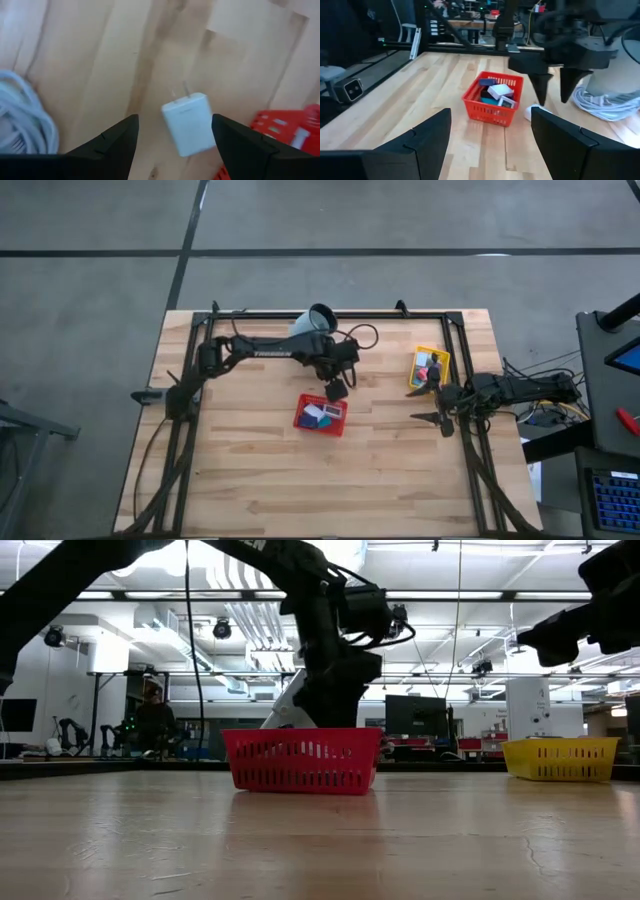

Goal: Pick & Place Office items
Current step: Put the white charger adapter into the yellow basket

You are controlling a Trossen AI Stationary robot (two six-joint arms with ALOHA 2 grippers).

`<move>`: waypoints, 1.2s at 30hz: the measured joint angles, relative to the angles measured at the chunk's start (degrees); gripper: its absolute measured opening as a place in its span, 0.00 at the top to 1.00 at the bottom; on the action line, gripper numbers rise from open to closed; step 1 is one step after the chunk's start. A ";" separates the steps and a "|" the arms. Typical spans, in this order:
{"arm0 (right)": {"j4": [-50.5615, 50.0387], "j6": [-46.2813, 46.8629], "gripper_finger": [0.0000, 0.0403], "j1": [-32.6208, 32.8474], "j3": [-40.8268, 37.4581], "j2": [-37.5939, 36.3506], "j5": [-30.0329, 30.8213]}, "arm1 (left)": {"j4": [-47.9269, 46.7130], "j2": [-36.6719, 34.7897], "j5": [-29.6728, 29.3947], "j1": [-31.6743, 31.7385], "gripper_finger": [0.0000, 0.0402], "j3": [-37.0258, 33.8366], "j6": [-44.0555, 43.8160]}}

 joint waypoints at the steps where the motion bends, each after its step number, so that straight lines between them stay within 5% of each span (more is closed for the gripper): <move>1: 0.01 -0.18 0.34 0.01 0.02 0.00 -0.38 | -0.23 -0.03 -0.01 0.11 0.36 0.00 -0.93; 36: -1.45 -1.03 0.34 0.00 0.63 -0.04 -11.16 | 0.59 5.09 6.09 -1.12 0.36 -0.22 -18.76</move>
